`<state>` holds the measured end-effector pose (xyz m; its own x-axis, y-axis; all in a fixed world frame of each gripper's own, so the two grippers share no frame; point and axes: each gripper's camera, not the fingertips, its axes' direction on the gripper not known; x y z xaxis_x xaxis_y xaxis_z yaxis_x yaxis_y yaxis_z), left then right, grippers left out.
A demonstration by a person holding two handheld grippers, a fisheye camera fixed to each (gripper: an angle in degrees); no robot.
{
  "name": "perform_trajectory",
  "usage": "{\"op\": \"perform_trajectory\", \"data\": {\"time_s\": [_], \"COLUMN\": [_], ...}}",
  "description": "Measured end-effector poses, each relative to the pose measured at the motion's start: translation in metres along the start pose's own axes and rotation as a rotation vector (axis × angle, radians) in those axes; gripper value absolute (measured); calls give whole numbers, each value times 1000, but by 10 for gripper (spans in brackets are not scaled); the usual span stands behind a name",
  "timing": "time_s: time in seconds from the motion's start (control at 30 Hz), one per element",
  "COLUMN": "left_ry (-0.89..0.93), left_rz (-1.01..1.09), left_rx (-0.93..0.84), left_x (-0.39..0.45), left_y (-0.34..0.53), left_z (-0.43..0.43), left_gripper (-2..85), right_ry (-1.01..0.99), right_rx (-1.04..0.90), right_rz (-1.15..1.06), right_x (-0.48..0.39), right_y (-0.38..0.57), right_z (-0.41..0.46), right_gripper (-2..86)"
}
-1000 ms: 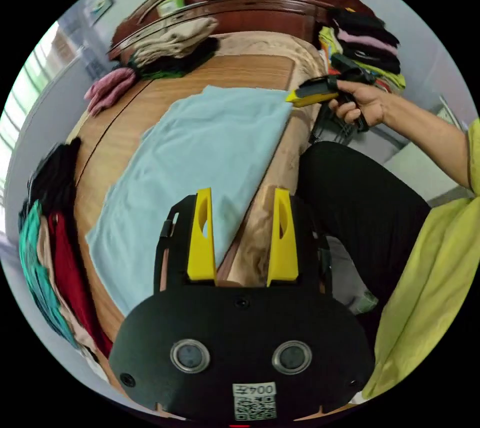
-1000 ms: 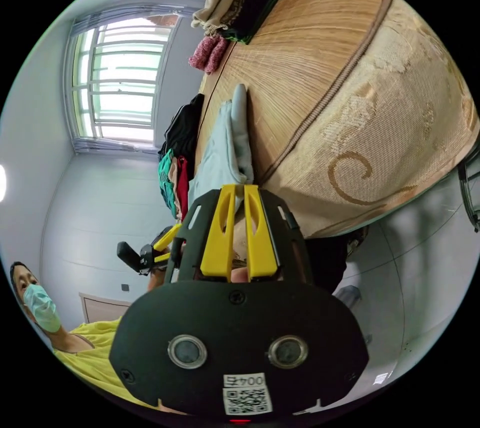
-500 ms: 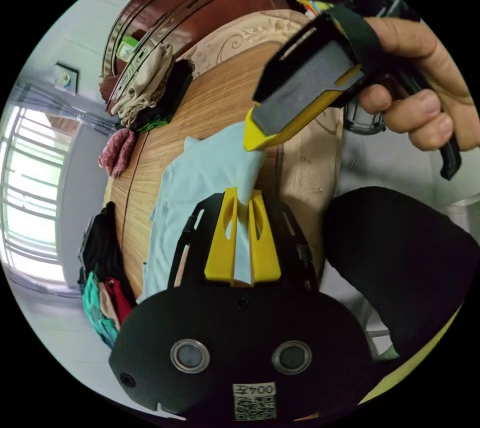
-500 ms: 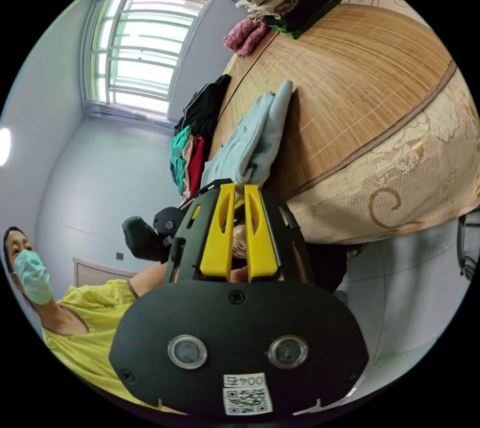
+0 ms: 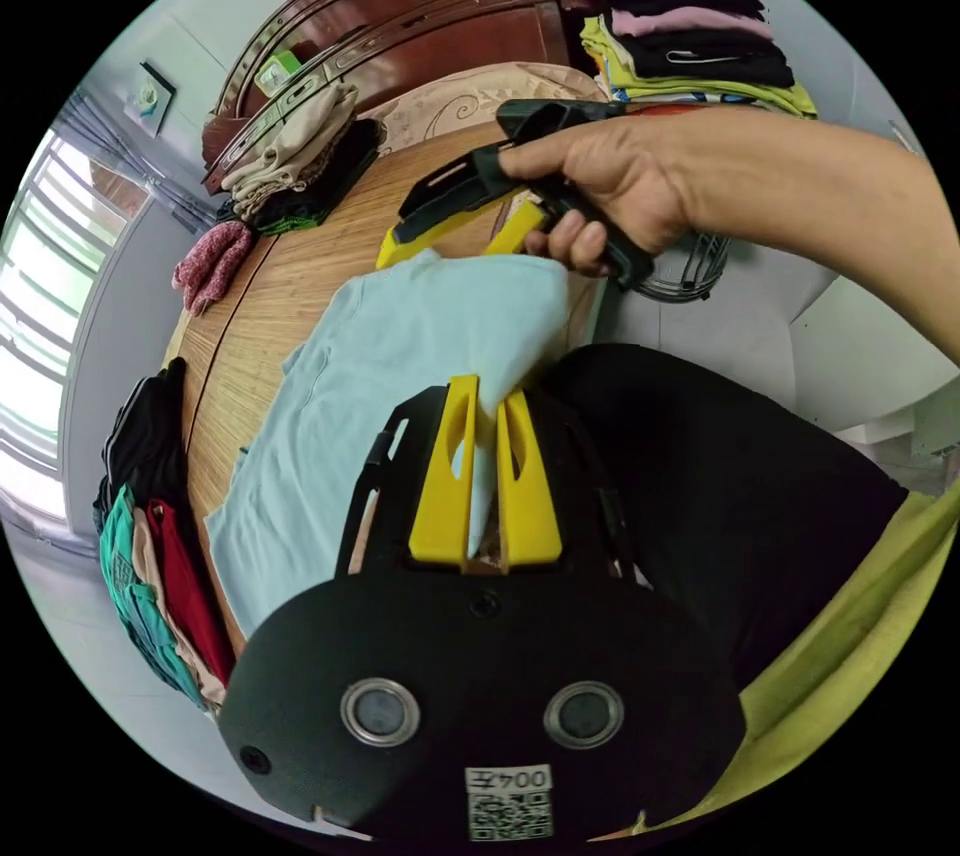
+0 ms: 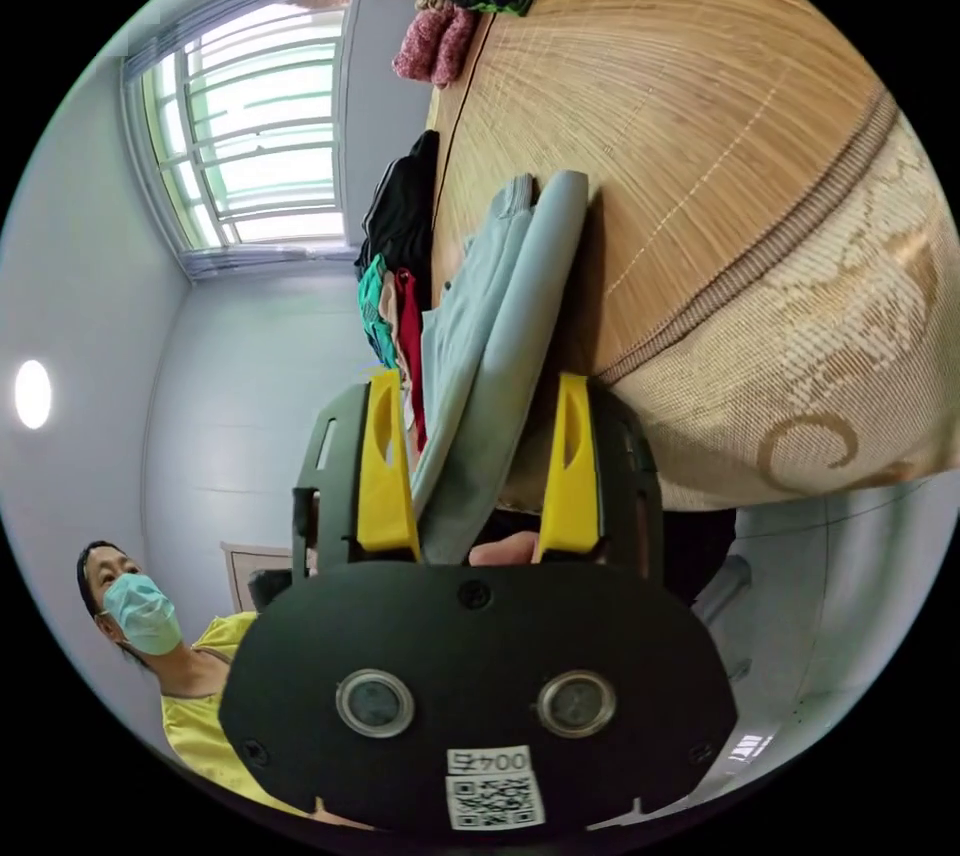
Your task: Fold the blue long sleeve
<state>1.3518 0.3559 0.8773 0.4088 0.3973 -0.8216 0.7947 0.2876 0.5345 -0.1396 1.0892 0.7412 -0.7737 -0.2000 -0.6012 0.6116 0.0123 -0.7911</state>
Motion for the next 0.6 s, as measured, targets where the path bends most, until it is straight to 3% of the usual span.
{"op": "perform_trajectory", "data": {"time_s": [0.27,0.47,0.6], "left_ry": [-15,332,214], "left_rz": [-8,-67,-302], "left_rx": [44,208,255], "left_x": [-6,-60,-140], "left_y": [35,100,163], "left_z": [-16,-44,-40], "left_gripper": [43,66,21], "right_ry": [10,15,36], "right_rx": [21,56,59], "right_rz": [-44,-39,-58], "right_x": [29,61,76], "right_y": [-2,3,6], "right_z": [24,33,40], "right_gripper": [57,51,51]}}
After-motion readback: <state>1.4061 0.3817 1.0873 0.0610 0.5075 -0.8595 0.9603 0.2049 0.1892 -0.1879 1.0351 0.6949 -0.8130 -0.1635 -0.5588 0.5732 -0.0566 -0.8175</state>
